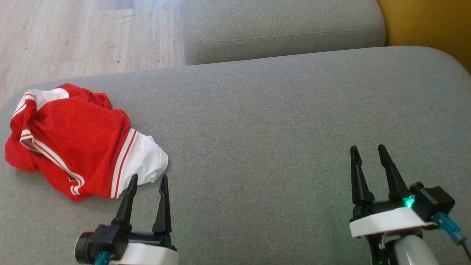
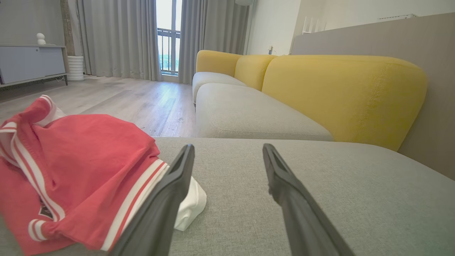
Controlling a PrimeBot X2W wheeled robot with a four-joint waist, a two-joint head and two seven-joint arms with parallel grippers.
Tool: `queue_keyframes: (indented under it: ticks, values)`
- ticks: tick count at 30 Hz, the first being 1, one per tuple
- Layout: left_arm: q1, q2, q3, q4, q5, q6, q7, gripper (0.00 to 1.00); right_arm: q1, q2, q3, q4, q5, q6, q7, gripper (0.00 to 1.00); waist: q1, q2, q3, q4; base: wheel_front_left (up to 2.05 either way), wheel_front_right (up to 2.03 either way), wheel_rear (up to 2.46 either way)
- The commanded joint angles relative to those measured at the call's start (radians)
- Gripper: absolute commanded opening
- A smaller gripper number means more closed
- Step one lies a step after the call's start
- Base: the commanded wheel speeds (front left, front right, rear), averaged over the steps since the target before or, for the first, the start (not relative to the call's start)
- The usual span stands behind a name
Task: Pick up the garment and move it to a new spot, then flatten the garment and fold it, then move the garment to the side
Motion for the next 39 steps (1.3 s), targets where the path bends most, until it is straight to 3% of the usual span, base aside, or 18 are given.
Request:
queue_keyframes:
  ticks: [1, 19, 39]
  values:
    - [-0.029, -0.004, 0.022, -0.026, -0.012, 0.008, -0.009, 1.00, -0.018, -0.007, 0.025, -0.029, 0.004, -0.001, -0.011, 1.00, 0.0000, 0.0000, -0.001, 0.001, 0.00, 0.00, 0.00]
    - [-0.032, -0.004, 0.038, -0.027, -0.024, 0.028, -0.009, 1.00, -0.020, -0.007, 0.061, -0.028, 0.026, -0.001, -0.011, 1.00, 0.0000, 0.0000, -0.009, 0.043, 0.00, 0.00, 0.00]
    - [-0.001, -0.004, 0.088, -0.037, -0.009, 0.057, -0.009, 1.00, 0.006, -0.007, 0.187, -0.023, 0.048, -0.001, -0.011, 1.00, 0.0000, 0.0000, -0.051, 0.260, 0.00, 0.00, 0.00]
